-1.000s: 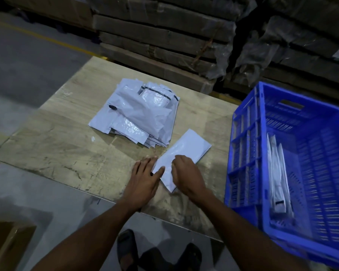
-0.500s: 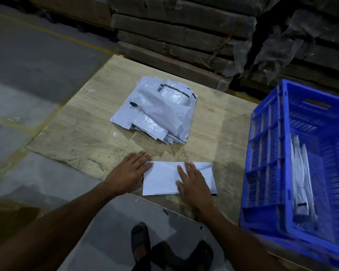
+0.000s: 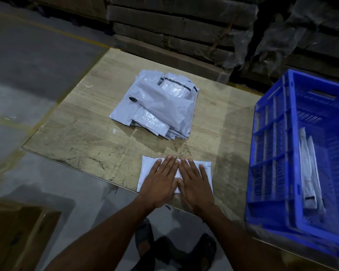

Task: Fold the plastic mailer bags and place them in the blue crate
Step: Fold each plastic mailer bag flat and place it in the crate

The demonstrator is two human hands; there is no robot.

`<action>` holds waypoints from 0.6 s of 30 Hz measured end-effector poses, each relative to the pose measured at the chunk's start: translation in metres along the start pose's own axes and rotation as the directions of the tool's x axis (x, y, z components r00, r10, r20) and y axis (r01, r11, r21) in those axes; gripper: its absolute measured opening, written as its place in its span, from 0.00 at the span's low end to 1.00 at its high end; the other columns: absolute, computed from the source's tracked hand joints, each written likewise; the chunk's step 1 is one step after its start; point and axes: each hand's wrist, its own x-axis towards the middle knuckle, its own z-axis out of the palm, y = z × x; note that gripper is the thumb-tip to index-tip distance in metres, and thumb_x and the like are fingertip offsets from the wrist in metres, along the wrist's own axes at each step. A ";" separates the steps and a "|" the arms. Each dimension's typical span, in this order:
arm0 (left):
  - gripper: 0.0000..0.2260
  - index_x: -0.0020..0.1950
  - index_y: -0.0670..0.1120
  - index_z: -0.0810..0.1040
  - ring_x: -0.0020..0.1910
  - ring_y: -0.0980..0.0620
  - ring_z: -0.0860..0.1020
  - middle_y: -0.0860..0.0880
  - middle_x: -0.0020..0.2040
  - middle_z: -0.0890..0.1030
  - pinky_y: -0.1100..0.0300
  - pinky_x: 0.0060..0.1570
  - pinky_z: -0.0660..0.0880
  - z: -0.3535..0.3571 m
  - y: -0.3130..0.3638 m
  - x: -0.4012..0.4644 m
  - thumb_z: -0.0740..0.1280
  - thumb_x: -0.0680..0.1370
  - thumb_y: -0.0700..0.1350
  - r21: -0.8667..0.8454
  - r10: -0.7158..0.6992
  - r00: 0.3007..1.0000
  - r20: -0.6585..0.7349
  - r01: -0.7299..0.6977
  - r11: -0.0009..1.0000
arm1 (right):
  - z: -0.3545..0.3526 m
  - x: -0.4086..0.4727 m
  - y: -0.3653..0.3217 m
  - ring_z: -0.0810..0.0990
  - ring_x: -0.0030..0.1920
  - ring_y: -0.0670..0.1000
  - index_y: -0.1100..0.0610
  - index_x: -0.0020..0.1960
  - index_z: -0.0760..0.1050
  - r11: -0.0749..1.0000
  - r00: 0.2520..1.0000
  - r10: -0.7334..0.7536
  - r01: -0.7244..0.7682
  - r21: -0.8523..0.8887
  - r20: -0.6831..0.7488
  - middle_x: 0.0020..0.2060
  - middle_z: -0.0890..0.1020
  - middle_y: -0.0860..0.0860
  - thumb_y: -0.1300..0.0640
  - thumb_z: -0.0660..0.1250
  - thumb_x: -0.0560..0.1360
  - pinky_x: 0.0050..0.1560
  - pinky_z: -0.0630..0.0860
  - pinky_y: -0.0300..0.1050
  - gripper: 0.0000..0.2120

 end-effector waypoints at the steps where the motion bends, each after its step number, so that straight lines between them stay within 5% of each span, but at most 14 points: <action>1: 0.27 0.81 0.39 0.63 0.82 0.44 0.60 0.40 0.81 0.63 0.43 0.78 0.61 0.001 0.000 0.000 0.49 0.85 0.51 0.006 0.006 1.000 -0.009 -0.006 1.000 | 0.000 -0.001 0.000 0.52 0.81 0.50 0.55 0.82 0.55 1.000 1.000 -0.002 0.002 0.004 -0.007 0.81 0.58 0.50 0.45 0.43 0.85 0.79 0.51 0.60 0.28; 18: 0.28 0.80 0.37 0.64 0.82 0.41 0.58 0.38 0.82 0.59 0.41 0.77 0.63 0.005 -0.002 0.000 0.52 0.84 0.50 0.043 0.002 1.000 0.022 -0.003 0.999 | -0.003 0.000 0.001 0.47 0.81 0.55 0.48 0.81 0.58 0.997 0.997 0.072 -0.072 -0.021 0.000 0.82 0.52 0.50 0.42 0.49 0.84 0.78 0.52 0.62 0.27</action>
